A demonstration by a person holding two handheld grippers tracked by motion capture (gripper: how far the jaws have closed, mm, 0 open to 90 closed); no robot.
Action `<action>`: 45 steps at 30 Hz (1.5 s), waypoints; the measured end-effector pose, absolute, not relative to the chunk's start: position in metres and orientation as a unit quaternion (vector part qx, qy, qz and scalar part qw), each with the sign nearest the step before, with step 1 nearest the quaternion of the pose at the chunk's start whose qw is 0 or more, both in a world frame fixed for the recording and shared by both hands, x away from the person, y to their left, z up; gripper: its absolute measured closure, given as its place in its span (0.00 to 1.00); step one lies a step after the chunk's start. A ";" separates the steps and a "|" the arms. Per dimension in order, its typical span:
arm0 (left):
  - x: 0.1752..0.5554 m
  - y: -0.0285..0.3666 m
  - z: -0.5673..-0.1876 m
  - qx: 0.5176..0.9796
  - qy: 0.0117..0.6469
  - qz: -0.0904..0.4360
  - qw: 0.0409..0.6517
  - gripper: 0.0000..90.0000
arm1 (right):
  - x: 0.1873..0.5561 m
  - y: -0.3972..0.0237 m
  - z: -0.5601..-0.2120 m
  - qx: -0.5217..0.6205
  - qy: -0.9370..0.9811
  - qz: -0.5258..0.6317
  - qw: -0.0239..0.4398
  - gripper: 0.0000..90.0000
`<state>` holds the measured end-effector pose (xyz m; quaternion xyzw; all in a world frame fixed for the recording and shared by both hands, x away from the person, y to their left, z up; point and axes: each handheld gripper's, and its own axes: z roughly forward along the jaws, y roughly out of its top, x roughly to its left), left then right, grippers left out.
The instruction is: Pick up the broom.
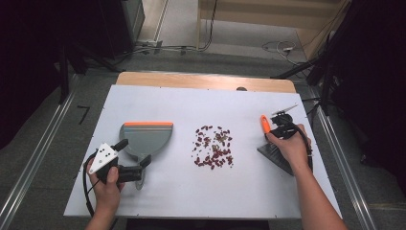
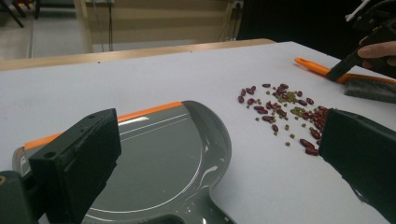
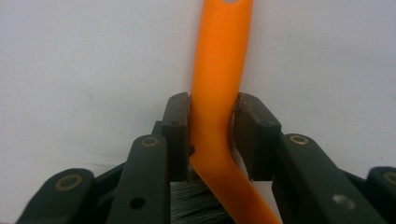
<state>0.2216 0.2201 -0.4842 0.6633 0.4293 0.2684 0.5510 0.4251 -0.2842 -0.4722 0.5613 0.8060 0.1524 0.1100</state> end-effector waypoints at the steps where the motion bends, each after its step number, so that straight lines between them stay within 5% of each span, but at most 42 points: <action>1: 0.222 0.220 -0.484 0.665 0.428 0.269 0.550 0.00 | 0.425 -0.286 -0.473 0.569 0.800 0.158 0.105 0.73; 18: 0.220 0.216 -0.484 0.669 0.422 0.267 0.551 0.00 | 0.427 -0.294 -0.473 0.585 0.787 0.177 0.081 0.78; 45: 0.218 0.209 -0.479 0.670 0.408 0.277 0.555 0.00 | 0.347 -0.347 -0.453 0.541 0.668 0.476 0.184 0.78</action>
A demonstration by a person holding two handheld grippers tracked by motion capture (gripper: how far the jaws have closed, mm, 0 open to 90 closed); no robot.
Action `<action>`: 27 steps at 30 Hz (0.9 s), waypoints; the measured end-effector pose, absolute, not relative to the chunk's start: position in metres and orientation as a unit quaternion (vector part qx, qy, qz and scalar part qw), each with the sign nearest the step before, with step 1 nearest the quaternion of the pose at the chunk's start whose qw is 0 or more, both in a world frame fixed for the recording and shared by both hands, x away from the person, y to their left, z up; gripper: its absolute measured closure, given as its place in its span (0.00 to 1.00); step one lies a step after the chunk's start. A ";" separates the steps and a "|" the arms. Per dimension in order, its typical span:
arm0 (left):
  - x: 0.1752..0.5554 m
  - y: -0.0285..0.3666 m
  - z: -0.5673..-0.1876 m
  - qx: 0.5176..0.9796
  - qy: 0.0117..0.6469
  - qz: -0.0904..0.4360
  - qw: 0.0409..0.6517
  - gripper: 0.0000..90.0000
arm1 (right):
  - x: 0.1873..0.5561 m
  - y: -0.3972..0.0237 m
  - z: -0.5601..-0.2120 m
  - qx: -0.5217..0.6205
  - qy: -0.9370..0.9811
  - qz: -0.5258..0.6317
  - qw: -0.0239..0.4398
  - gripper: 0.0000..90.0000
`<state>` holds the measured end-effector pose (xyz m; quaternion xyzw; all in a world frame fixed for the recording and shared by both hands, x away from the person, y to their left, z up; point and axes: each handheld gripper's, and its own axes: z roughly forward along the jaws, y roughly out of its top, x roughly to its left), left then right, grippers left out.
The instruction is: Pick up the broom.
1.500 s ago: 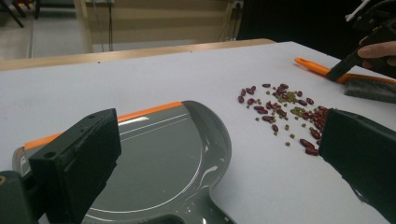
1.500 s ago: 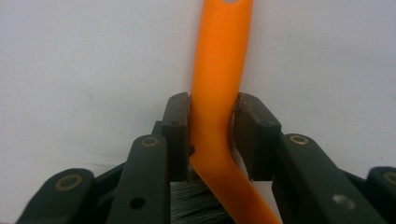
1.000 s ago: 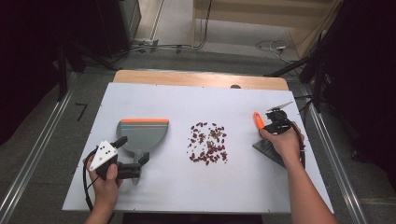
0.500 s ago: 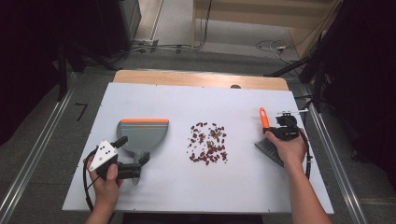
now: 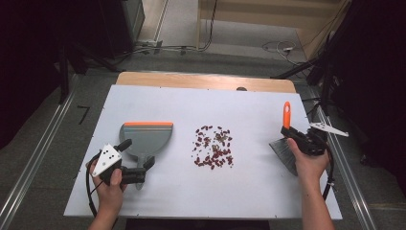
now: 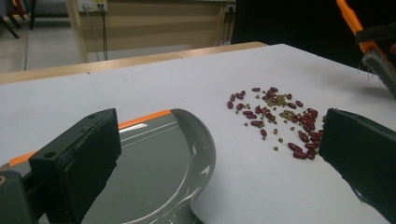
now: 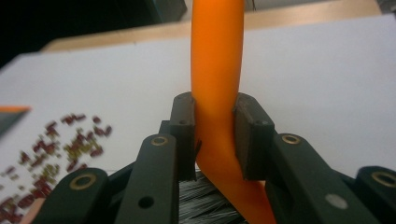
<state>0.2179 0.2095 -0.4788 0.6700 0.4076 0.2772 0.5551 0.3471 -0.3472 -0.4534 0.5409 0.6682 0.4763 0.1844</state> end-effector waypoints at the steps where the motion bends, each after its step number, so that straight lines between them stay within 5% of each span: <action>1: 0.218 0.209 -0.479 0.670 0.408 0.277 0.555 0.00 | 0.345 -0.351 -0.452 0.540 0.660 0.488 0.185 0.78; 7: 0.217 0.204 -0.477 0.673 0.398 0.279 0.557 0.00 | 0.332 -0.358 -0.443 0.518 0.635 0.532 0.212 0.78; 14: 0.214 0.198 -0.471 0.674 0.388 0.284 0.560 0.00 | 0.326 -0.359 -0.432 0.486 0.603 0.605 0.185 0.78; 27: 0.212 0.174 -0.453 0.687 0.361 0.274 0.568 0.00 | 0.313 -0.321 -0.406 0.436 0.615 0.627 0.194 0.78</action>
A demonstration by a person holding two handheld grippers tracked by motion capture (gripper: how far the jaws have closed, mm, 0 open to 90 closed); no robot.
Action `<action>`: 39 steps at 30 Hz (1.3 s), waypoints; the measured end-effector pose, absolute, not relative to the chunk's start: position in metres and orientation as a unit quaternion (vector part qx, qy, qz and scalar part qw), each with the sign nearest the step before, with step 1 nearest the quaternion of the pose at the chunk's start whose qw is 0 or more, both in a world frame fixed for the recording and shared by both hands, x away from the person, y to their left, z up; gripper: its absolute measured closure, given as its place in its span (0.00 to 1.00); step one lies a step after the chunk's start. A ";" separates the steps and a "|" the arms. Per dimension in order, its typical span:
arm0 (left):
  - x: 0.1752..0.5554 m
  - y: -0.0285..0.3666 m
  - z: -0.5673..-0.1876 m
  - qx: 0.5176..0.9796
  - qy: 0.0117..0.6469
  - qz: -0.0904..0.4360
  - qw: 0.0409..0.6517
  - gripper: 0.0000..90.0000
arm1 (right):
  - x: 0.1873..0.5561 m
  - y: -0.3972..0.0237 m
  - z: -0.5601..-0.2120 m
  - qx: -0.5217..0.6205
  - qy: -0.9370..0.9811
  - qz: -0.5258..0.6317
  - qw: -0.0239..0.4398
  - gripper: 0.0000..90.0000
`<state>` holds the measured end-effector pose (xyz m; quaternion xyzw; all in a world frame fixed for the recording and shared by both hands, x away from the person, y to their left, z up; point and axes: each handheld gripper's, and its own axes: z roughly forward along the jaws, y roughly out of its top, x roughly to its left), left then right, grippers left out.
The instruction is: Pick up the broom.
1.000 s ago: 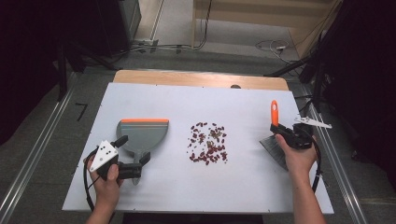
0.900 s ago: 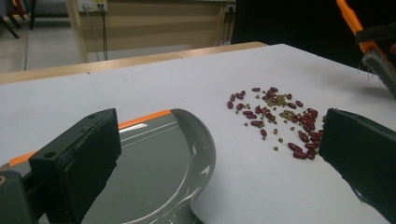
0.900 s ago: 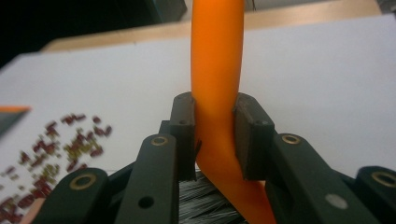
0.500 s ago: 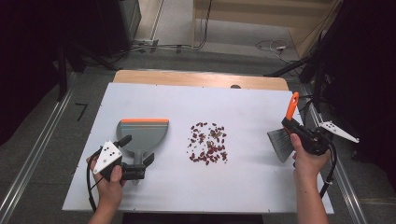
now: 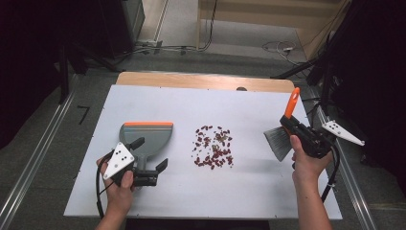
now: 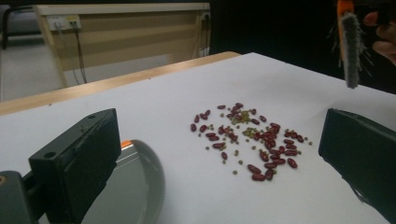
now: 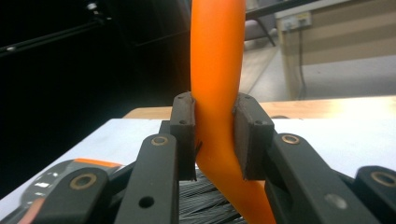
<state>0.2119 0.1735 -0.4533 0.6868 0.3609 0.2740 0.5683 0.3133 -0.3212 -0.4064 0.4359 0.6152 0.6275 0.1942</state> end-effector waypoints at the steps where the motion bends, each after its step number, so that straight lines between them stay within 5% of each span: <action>1: 0.212 0.171 -0.452 0.688 0.358 0.272 0.570 0.00 | 0.313 -0.321 -0.406 0.436 0.615 0.627 0.194 0.78; 25: 0.235 0.074 -0.428 0.729 0.296 0.160 0.596 0.02 | 0.290 -0.224 -0.396 0.350 0.653 0.653 0.157 0.78; 39: 0.236 0.049 -0.434 0.740 0.317 0.132 0.578 0.27 | 0.278 -0.189 -0.400 0.322 0.664 0.662 0.133 0.78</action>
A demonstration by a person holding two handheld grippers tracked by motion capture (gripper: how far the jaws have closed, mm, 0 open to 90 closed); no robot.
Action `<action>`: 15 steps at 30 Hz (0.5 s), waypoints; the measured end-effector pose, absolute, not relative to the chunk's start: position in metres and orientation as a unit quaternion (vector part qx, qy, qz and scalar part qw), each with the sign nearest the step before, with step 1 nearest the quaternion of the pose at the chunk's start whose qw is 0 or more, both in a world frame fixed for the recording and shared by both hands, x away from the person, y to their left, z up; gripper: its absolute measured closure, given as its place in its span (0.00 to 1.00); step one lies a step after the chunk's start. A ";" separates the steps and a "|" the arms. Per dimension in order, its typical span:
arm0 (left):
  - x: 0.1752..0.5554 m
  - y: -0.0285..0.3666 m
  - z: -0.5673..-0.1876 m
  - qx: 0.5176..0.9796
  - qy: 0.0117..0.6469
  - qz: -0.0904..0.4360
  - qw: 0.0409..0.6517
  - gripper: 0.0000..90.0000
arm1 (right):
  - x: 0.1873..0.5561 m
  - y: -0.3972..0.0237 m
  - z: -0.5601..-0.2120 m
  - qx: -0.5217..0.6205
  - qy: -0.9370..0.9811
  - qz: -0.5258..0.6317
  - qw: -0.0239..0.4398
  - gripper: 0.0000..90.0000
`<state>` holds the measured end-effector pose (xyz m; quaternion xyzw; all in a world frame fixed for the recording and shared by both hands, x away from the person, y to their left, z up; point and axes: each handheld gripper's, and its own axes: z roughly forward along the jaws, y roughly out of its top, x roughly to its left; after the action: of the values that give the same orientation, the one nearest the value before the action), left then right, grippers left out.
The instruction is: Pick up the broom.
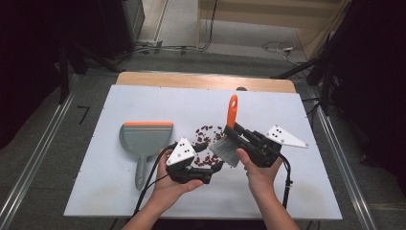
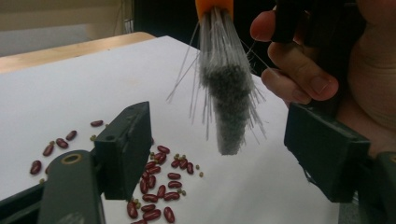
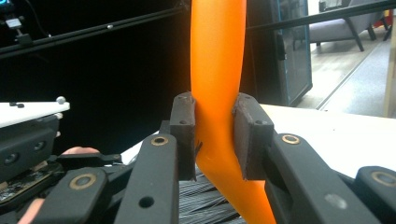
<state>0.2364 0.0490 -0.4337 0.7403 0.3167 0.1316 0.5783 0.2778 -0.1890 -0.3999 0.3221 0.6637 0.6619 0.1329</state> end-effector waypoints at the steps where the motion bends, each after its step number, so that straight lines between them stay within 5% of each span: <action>1: 0.237 0.048 -0.434 0.740 0.316 0.129 0.579 0.27 | 0.278 -0.189 -0.400 0.322 0.664 0.662 0.133 0.78; 6: 0.238 0.041 -0.438 0.743 0.324 0.137 0.569 0.36 | 0.274 -0.180 -0.401 0.314 0.666 0.666 0.119 0.78; 15: 0.238 0.035 -0.441 0.748 0.320 0.138 0.564 0.73 | 0.263 -0.167 -0.397 0.293 0.673 0.669 0.121 0.78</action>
<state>0.2381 0.0351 -0.4415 0.7483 0.3204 0.1382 0.5642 0.2635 -0.1670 -0.3973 0.2927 0.6725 0.6689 0.1206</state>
